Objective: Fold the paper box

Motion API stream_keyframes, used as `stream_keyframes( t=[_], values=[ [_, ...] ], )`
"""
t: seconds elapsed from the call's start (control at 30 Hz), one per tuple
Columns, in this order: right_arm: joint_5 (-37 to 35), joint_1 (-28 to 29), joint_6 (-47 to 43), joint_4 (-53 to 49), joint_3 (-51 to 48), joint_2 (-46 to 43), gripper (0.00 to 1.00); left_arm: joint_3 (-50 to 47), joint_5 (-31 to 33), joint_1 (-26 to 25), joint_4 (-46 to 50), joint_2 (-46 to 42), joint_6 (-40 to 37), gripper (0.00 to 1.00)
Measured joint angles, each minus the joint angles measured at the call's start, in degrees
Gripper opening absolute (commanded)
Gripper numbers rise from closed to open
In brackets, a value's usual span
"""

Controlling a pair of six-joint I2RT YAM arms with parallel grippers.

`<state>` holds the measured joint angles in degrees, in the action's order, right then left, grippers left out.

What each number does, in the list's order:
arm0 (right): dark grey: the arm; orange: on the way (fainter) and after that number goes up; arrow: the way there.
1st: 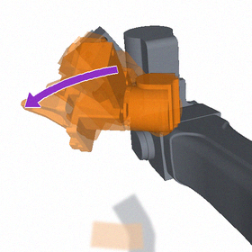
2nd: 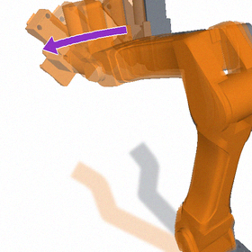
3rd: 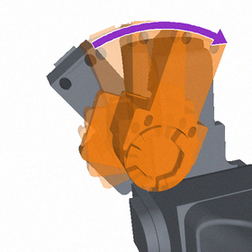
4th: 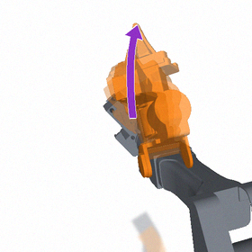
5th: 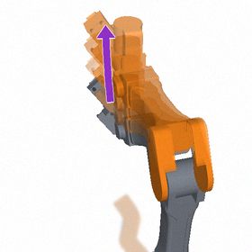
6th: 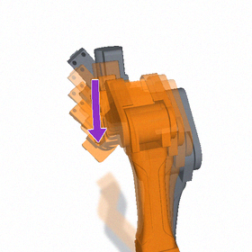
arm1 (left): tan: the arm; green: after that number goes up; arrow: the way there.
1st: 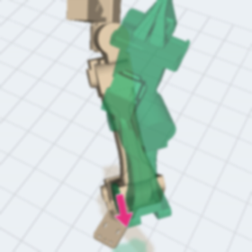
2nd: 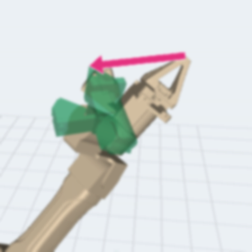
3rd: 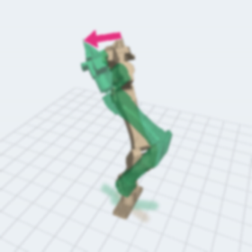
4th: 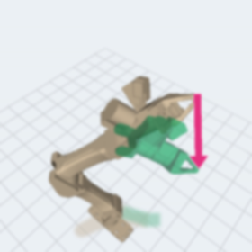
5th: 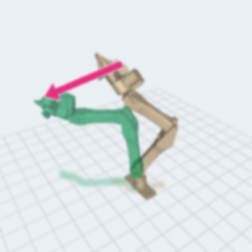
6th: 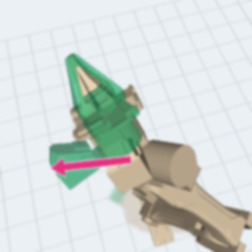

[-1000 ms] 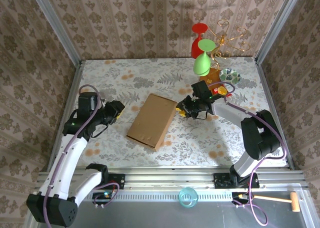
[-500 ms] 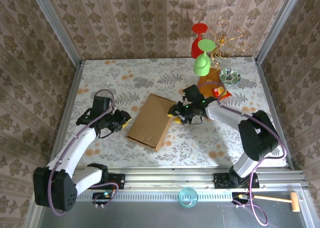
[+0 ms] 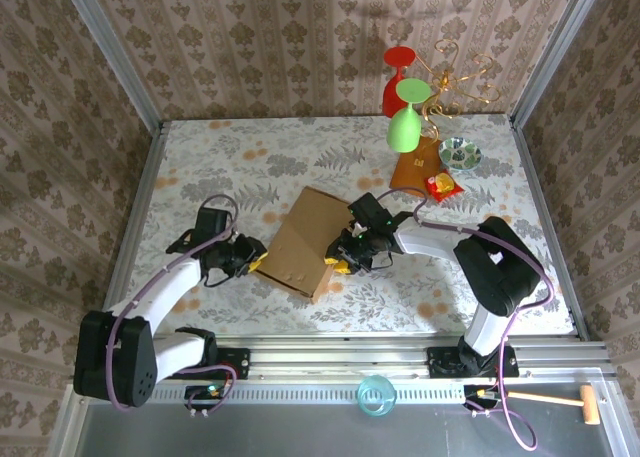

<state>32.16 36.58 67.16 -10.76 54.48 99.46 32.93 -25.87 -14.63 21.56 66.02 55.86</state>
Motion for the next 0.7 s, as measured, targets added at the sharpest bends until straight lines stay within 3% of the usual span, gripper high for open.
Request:
stream_keyframes(
  t=[0.27, 0.5, 0.63, 0.7],
  values=[
    [-0.4, -0.5, 2.4, 3.9, -0.5, 0.5, 0.27, 0.7, -0.2, 0.9, -5.8, 3.7, -0.4, 0.32],
    [-2.9, -0.5, 12.8, 17.1, 0.2, 5.2, 0.27, 13.3, -1.4, 4.7, -10.1, 17.9, -4.5, 0.37],
    [-6.4, -0.2, 19.0, 25.8, 3.6, 10.4, 0.31, 22.6, 0.1, 5.6, -8.3, 20.3, -7.7, 0.45],
    [-9.3, -0.2, 21.7, 28.0, 5.4, 12.2, 0.36, 26.3, 2.1, 5.7, -7.9, 18.5, -8.9, 0.59]
  ],
)
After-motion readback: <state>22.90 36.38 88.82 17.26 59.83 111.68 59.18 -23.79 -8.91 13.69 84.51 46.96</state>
